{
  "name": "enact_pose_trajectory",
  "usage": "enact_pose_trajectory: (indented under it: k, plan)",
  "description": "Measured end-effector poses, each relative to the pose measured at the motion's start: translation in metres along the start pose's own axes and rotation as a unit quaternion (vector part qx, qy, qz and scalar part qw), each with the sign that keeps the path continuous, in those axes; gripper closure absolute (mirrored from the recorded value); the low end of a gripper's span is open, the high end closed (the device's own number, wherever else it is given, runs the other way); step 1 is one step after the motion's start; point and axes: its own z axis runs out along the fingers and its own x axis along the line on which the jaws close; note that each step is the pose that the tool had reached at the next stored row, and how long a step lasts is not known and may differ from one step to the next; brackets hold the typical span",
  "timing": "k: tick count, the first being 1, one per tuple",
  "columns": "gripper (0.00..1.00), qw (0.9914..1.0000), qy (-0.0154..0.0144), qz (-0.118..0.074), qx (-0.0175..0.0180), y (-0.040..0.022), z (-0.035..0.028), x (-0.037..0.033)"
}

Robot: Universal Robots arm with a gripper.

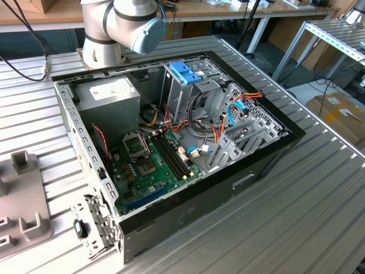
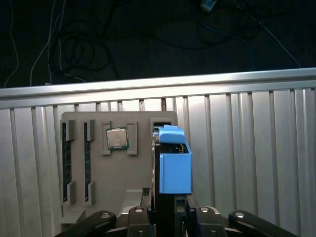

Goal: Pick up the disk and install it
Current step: 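Pick up the disk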

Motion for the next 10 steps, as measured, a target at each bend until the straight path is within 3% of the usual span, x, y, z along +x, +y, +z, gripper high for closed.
enact_pose_trajectory:
  k: [5,10]
  plan:
    - [0.65,1.0,0.0,0.0,0.0,-0.0002,-0.0151,0.0003]
    - [0.65,1.0,0.0,0.0,0.0,-0.0004,-0.0236,0.0004]
